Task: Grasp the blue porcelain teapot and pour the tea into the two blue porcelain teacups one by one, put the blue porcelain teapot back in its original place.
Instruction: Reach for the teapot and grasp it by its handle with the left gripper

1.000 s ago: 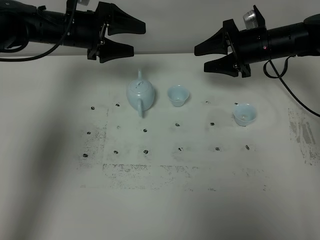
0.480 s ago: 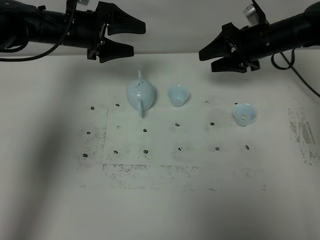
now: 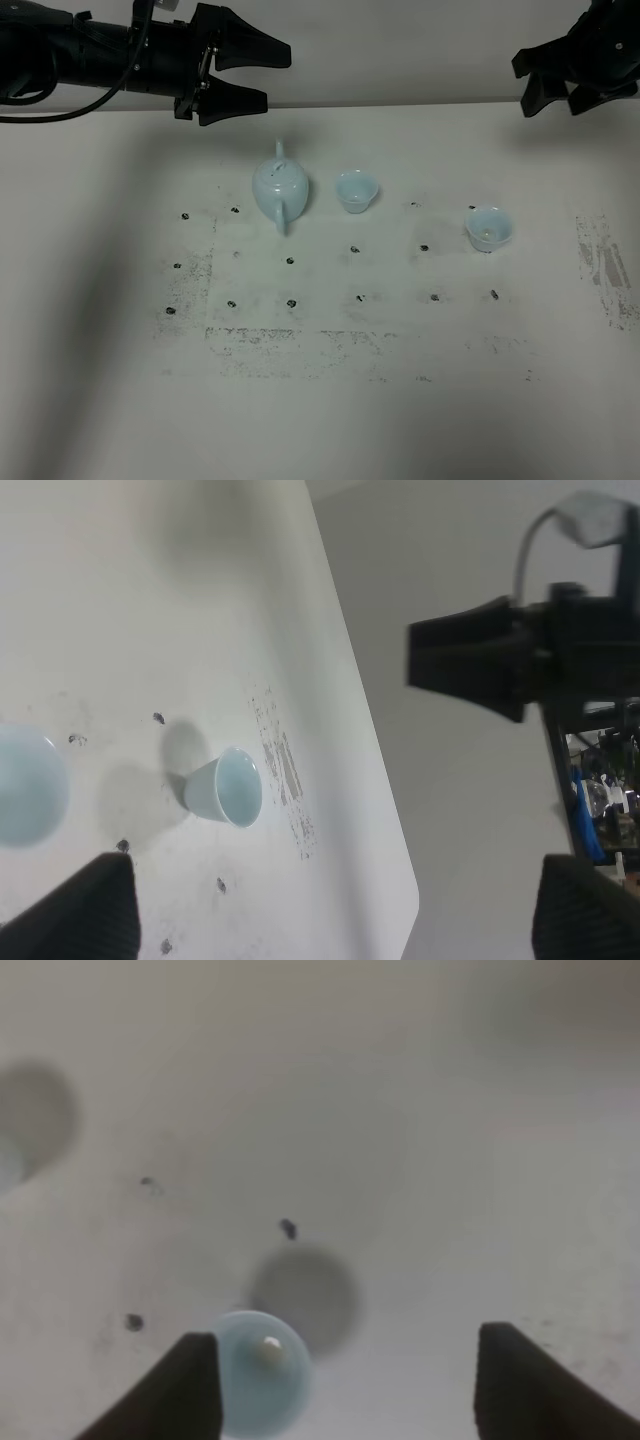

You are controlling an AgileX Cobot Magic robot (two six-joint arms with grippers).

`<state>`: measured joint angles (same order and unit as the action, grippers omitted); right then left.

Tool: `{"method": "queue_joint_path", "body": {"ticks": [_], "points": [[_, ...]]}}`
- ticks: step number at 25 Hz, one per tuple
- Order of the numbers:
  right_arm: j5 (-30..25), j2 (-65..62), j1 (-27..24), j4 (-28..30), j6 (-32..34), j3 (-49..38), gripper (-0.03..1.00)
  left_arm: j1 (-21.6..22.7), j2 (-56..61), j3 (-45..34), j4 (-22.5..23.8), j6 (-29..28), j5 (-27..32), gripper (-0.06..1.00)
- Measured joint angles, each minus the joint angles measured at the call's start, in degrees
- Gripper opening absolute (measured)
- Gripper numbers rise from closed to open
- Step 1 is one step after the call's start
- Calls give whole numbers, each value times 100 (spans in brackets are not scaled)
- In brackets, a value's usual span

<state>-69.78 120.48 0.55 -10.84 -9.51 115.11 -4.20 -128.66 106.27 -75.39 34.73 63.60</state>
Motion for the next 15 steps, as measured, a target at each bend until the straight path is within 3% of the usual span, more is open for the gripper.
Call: {"method": "queue_joint_path", "body": {"ticks": [6, 15], "points": [[0, -833, 0, 229, 7, -723, 52, 0, 0, 0, 0, 0, 45, 8], [0, -2869, 0, 307, 7, -3233, 52, 0, 0, 0, 0, 0, 197, 8]]}}
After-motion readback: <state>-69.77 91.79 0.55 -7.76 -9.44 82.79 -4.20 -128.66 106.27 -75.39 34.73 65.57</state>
